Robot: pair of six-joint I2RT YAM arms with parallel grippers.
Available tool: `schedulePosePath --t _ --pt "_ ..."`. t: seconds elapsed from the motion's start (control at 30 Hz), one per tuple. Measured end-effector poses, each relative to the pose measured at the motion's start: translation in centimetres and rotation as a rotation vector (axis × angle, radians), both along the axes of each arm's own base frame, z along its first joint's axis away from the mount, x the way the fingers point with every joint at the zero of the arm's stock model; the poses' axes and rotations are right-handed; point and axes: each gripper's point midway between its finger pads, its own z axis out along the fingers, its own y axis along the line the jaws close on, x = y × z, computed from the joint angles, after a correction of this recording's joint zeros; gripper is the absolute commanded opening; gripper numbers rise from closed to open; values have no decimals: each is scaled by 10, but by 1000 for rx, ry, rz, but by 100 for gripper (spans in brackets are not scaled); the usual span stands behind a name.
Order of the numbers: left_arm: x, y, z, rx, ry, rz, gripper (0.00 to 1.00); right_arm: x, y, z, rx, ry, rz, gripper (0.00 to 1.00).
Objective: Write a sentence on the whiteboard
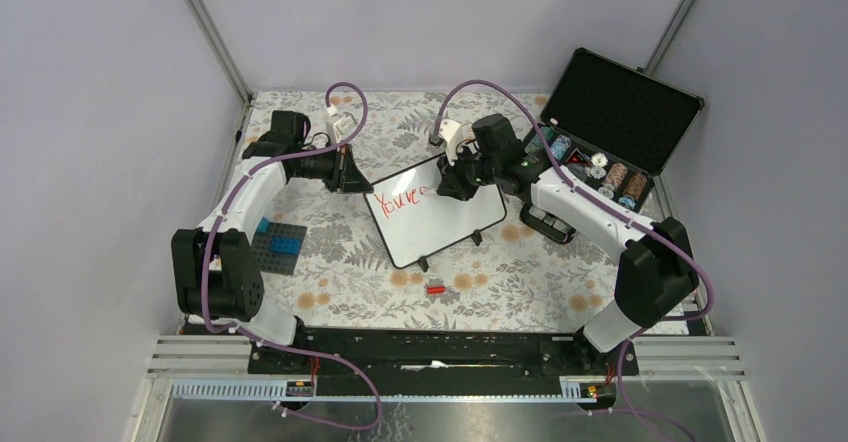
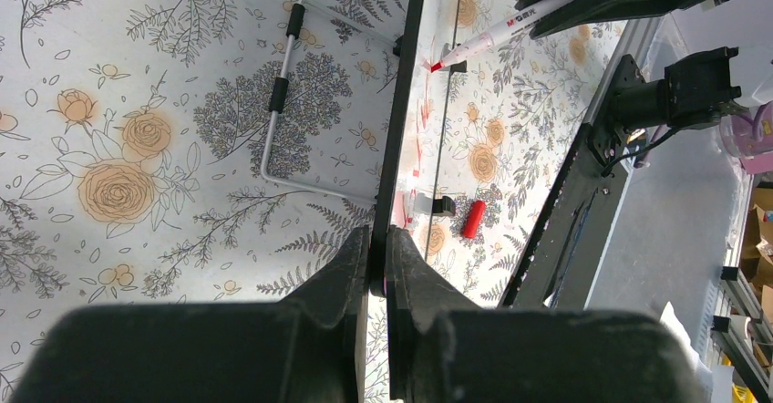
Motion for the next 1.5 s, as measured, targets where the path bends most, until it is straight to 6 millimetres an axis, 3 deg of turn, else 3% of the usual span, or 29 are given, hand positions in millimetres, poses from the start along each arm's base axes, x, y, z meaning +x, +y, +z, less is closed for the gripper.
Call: schedulePosePath --t 1.5 --pt "-1 -2 0 0 0 -7 0 11 -9 7 -20 -34 -40 0"
